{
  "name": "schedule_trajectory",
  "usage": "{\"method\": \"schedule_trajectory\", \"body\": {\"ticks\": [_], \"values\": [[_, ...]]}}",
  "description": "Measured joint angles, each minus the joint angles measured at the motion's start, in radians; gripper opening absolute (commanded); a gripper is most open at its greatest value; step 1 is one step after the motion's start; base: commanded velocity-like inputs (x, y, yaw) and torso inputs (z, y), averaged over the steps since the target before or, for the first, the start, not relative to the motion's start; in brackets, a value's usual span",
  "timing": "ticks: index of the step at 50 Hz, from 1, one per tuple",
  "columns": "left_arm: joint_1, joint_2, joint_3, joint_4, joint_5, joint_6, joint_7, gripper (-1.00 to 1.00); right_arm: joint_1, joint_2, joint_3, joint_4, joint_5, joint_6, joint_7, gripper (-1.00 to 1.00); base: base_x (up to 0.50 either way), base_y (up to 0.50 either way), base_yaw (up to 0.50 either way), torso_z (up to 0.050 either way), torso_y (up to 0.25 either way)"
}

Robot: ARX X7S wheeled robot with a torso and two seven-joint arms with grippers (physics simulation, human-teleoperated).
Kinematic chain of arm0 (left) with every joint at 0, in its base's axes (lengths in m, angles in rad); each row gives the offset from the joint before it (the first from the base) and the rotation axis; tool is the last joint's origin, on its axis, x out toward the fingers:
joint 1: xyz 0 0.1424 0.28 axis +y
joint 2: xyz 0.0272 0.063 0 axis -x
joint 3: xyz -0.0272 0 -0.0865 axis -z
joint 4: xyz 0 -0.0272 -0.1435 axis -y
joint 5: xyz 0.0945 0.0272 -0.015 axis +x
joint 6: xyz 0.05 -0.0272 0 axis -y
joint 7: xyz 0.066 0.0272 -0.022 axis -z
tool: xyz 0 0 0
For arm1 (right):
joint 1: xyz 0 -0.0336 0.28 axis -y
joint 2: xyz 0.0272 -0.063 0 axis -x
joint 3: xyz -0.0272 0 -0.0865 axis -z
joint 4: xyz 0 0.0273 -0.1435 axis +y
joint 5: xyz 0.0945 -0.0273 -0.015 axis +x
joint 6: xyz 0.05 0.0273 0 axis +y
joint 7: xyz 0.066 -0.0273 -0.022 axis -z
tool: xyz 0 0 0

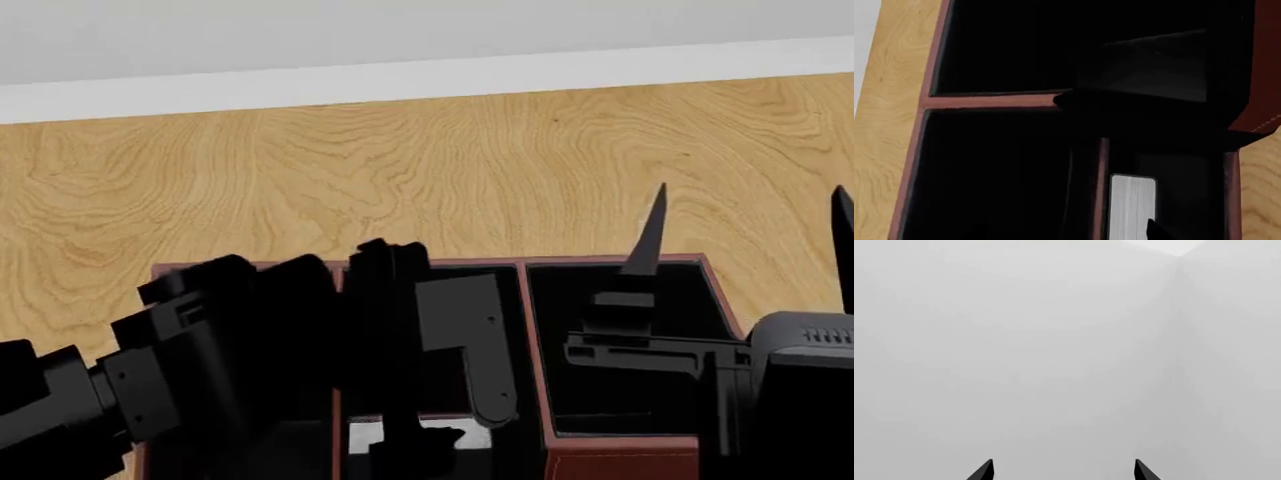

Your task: Pick up the book and place it in the back compartment of the caddy.

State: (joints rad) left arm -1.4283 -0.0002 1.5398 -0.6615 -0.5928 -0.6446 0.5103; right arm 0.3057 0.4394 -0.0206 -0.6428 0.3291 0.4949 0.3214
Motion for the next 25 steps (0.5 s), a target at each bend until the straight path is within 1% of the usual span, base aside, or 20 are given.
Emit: {"method": "schedule_trajectory", "body": {"ticks": [18, 25], "values": [[-0.037, -0.001, -0.005, 0.003, -0.016, 0.000, -0.023, 1.00, -0.009, 0.004, 0.009, -0.011, 0.008, -0.006, 0.005, 1.00, 0.00, 0.00, 0.00, 0.000, 0.000], [-0.034, -0.021, -0.030, 0.025, -0.020, 0.027, -0.069, 1.00, -0.011, 0.006, 0.012, -0.015, 0.012, -0.007, 0.006, 1.00, 0.00, 0.00, 0.00, 0.000, 0.000]]}}
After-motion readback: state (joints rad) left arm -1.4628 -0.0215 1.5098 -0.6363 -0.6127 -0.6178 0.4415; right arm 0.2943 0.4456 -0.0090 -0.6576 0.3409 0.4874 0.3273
